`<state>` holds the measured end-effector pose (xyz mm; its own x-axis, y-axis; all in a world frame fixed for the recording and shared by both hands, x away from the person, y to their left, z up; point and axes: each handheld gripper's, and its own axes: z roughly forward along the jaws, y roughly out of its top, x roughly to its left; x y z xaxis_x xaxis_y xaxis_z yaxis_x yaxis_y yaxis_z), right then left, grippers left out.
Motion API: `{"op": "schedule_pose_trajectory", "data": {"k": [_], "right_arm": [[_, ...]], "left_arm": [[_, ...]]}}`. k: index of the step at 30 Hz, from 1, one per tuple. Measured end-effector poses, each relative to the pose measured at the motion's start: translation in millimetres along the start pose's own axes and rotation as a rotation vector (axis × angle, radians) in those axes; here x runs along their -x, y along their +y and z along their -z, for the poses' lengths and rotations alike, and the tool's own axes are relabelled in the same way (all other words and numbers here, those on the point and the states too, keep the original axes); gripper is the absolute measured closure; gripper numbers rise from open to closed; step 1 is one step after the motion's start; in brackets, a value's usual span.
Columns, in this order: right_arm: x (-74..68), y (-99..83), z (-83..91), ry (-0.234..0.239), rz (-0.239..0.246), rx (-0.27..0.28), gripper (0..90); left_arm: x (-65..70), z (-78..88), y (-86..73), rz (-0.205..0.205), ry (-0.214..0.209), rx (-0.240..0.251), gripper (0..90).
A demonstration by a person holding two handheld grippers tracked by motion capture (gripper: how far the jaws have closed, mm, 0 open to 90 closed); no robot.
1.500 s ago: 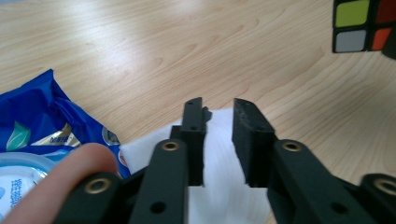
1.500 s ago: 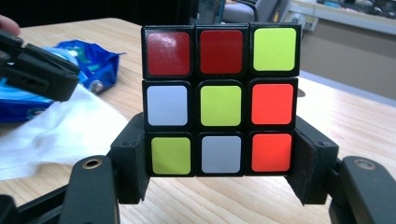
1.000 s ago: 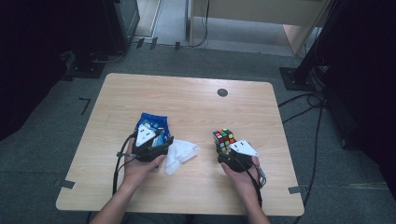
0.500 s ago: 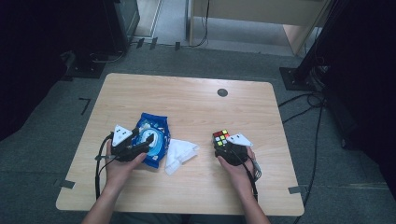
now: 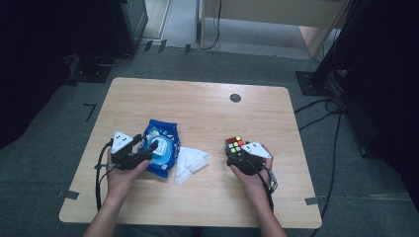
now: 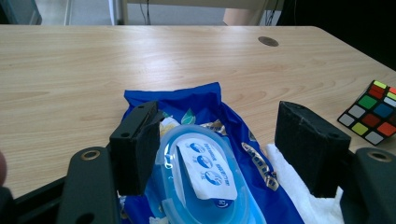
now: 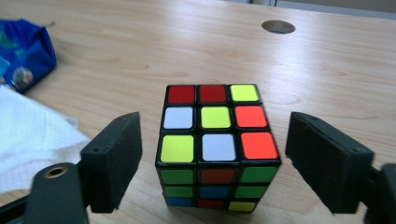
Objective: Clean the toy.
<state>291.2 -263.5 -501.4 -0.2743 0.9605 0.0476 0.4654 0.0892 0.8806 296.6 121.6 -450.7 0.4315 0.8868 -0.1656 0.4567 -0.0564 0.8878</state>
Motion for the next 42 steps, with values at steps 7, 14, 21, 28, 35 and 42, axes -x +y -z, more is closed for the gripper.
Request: {"op": "schedule_pose_trajectory", "data": {"k": [7, 14, 21, 28, 35, 42], "right_arm": [[6.4, 6.7, 18.6, 0.046, -0.017, 0.029, 13.7], [26.7, 13.2, 41.9, 0.069, -0.050, 0.018, 13.2], [49.3, 1.6, 66.6, 0.056, -0.090, 0.028, 13.2], [66.1, -26.5, 78.1, 0.023, -0.114, -0.016, 13.2], [88.9, -44.0, 95.8, -0.023, -0.132, -0.037, 13.2], [108.9, -62.6, 106.9, -0.075, -0.139, -0.076, 13.2]], "left_arm": [[-9.6, 8.8, 4.3, 0.012, -0.001, 0.022, 28.9], [-19.5, 23.2, 1.2, 0.005, 0.003, 0.029, 25.9], [-35.8, 44.5, -15.7, 0.002, 0.031, 0.015, 26.1], [-51.1, 62.7, -36.5, 0.011, 0.050, -0.008, 25.3], [-66.8, 68.9, -65.9, 0.057, 0.049, -0.072, 24.9], [-78.3, 74.8, -82.6, 0.054, 0.080, -0.148, 23.1]]}}
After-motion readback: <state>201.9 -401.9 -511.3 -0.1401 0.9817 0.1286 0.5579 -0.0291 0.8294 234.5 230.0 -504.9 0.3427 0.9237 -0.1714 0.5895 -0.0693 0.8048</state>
